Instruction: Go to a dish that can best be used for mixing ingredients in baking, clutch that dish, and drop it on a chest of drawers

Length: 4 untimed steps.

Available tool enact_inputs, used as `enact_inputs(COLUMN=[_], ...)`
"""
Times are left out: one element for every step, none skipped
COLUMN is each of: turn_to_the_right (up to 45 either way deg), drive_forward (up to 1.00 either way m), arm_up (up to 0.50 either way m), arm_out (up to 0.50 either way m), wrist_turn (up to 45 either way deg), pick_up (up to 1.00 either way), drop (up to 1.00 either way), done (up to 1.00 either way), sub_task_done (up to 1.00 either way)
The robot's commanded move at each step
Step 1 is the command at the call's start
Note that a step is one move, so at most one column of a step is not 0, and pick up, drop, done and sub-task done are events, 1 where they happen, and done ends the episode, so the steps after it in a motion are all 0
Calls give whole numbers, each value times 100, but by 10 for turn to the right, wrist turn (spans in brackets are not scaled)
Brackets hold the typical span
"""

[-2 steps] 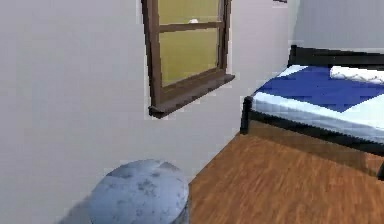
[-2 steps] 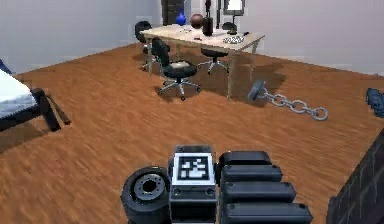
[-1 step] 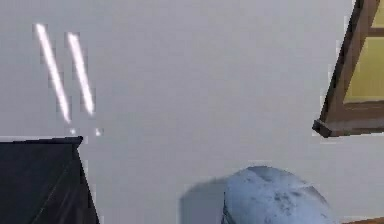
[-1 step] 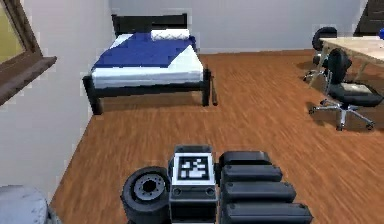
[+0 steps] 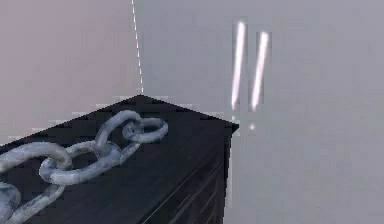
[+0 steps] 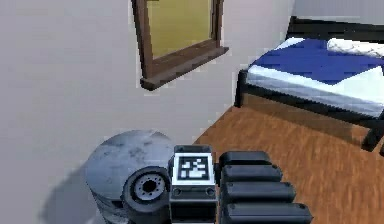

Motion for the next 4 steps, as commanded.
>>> enact_inputs(turn_to_the_right=[-420,450,450,450], drive_forward=[0,0,0,0], arm_up=[0,0,0,0], arm_out=[0,0,0,0], wrist_turn=[0,0,0,0], pick_up=[0,0,0,0], drop=[0,0,0,0], done=[0,0,0,0], sub_task_done=[0,0,0,0])
